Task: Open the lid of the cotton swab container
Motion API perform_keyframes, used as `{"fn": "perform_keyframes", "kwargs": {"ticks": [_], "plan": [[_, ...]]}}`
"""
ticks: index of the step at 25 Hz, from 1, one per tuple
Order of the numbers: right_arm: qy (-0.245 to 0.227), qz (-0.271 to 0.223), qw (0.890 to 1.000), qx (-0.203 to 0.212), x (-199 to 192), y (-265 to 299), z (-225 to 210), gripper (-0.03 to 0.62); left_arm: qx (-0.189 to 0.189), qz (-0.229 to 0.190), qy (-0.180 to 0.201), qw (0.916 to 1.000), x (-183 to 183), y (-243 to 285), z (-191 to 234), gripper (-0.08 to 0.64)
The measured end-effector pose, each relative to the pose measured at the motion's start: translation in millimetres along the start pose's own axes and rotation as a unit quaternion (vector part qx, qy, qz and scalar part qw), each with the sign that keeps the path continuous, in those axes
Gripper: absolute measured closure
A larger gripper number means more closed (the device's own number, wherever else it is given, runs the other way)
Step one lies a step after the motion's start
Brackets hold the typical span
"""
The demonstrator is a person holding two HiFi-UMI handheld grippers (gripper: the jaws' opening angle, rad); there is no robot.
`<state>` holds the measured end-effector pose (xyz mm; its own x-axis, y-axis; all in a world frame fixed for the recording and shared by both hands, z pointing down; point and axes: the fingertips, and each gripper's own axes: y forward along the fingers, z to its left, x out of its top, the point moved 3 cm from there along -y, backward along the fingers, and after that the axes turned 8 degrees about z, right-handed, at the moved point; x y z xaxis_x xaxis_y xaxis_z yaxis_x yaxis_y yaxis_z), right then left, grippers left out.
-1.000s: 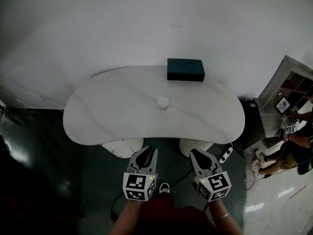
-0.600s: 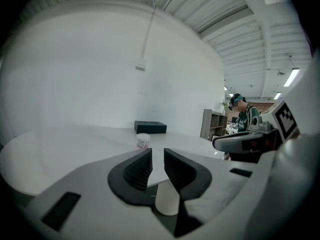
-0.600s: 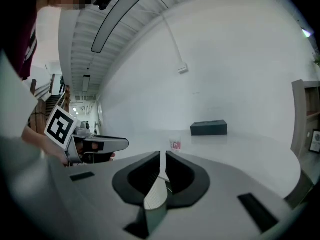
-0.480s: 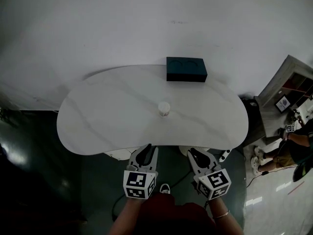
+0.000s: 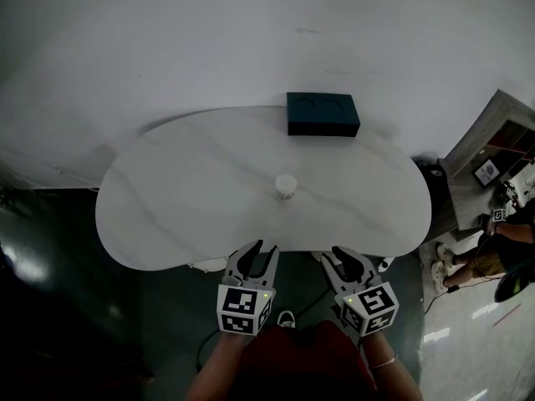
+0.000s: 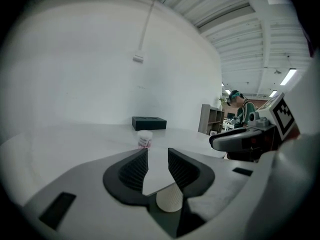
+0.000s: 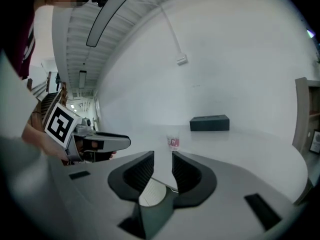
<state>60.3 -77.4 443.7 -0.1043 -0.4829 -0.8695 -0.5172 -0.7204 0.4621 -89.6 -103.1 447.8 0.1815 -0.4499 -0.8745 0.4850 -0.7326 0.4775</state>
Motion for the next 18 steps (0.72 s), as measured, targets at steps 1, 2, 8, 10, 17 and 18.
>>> {"fn": "perform_keyframes", "kwargs": {"ticks": [1,2,8,10,17,18], "plan": [[0.0,0.002,1.0,0.0,1,2,-1,0.489,-0.001,0.002,0.002,1.0,0,2,1,0.457],[-0.001,0.004,1.0,0.001,2,4,-1,0.488,-0.001,0.005,0.003,1.0,1,5,3,0.451],[-0.014,0.006,1.0,0.011,11,14,-15,0.482,0.007,0.022,0.015,0.9996,8,24,8,0.389],[-0.014,0.006,1.0,0.017,16,18,-21,0.48,0.01,0.034,0.023,0.9991,9,33,9,0.366],[-0.023,0.018,0.999,0.043,25,44,-42,0.474,0.029,0.058,0.02,0.9977,12,67,18,0.339],[-0.023,0.02,0.998,0.047,26,48,-45,0.472,0.032,0.06,0.018,0.9975,12,71,20,0.336]]}}
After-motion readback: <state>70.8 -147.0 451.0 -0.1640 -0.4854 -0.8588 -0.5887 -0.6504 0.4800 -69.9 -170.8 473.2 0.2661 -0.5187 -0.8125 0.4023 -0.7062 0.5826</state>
